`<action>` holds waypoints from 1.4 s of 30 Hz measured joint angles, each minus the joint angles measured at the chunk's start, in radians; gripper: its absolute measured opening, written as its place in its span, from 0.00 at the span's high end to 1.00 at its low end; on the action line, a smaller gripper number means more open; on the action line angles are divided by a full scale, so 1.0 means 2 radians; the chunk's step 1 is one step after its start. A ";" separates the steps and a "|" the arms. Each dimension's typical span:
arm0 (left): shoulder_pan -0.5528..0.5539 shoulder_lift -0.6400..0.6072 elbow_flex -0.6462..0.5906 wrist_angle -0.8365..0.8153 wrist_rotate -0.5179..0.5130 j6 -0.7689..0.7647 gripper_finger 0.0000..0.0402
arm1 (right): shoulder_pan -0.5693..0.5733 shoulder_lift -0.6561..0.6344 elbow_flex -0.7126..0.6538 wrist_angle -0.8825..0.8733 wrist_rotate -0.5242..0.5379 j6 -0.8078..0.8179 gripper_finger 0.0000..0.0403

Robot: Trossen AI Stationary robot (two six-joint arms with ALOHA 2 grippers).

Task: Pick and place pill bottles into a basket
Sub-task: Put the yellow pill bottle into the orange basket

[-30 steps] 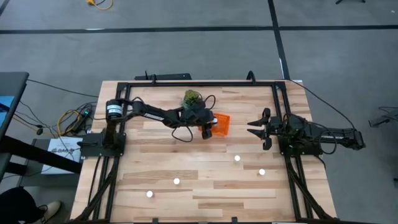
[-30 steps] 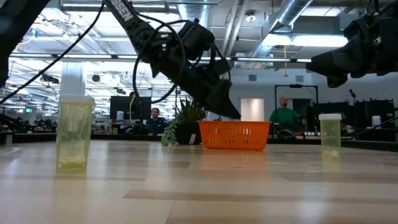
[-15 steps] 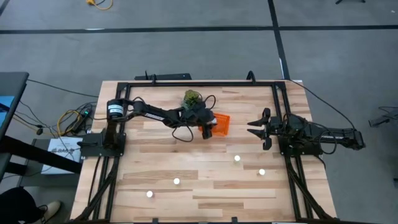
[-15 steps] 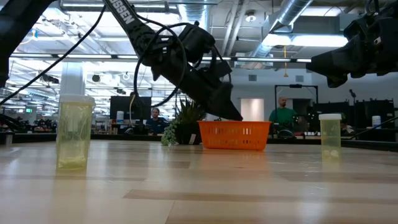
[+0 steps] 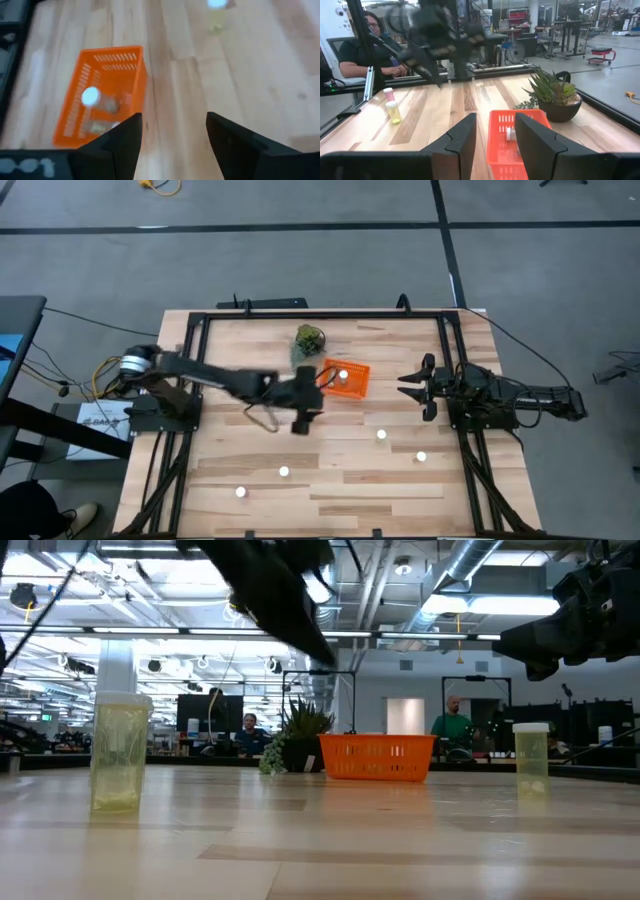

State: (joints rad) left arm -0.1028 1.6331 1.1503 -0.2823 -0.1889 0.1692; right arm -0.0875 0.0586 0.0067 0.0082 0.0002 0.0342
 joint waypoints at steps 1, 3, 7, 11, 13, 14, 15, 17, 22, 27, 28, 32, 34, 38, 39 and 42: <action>-0.019 -0.016 0.000 -0.016 -0.014 -0.021 0.48 | 0.000 0.000 0.000 0.000 0.000 0.000 0.68; -0.057 -0.045 -0.006 -0.037 -0.033 -0.071 0.50 | 0.000 0.000 0.000 0.000 0.000 0.000 0.68; -0.134 -0.087 -0.020 -0.084 -0.052 -0.195 0.52 | 0.000 0.000 0.000 0.000 0.000 0.000 0.68; -0.202 -0.091 -0.021 -0.140 -0.046 -0.317 0.53 | 0.000 0.000 0.000 0.000 0.000 0.000 0.68; -0.230 -0.087 -0.021 -0.149 -0.047 -0.362 0.53 | 0.000 0.000 0.000 0.000 0.000 0.000 0.68; -0.242 -0.084 -0.021 -0.153 -0.051 -0.381 0.53 | 0.000 0.000 0.000 0.000 0.000 0.000 0.68; -0.252 -0.080 -0.021 -0.156 -0.053 -0.396 0.53 | 0.000 0.000 0.000 0.000 0.000 0.000 0.68; -0.269 -0.078 -0.021 -0.161 -0.063 -0.415 0.53 | 0.000 0.000 0.000 0.000 0.000 0.000 0.68; -0.293 -0.046 -0.020 -0.174 -0.088 -0.432 0.53 | 0.000 0.000 0.000 0.000 0.000 0.000 0.68; -0.294 0.017 -0.021 -0.186 -0.083 -0.415 0.53 | 0.000 0.000 0.000 0.000 0.000 0.000 0.68; -0.294 0.026 -0.021 -0.183 -0.087 -0.408 0.53 | 0.000 0.000 0.000 0.000 0.000 0.000 0.68; -0.294 0.047 -0.021 -0.176 -0.107 -0.389 0.53 | 0.000 0.000 0.000 0.000 0.000 0.000 0.68; -0.294 0.053 -0.021 -0.171 -0.108 -0.381 0.53 | 0.000 0.000 0.000 0.000 0.000 0.000 0.68; -0.291 0.059 -0.021 -0.147 -0.112 -0.359 0.53 | 0.000 0.000 0.000 0.000 0.000 0.000 0.68; -0.290 0.059 -0.021 -0.141 -0.113 -0.356 0.53 | 0.000 0.000 0.000 0.000 0.000 0.000 0.68; -0.287 0.059 -0.020 -0.132 -0.114 -0.346 0.53 | 0.000 0.000 0.000 0.000 0.000 0.000 0.68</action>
State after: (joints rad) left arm -0.6760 1.7508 1.1095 -0.5467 -0.4178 -0.5238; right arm -0.0872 0.0589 0.0065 0.0082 0.0000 0.0345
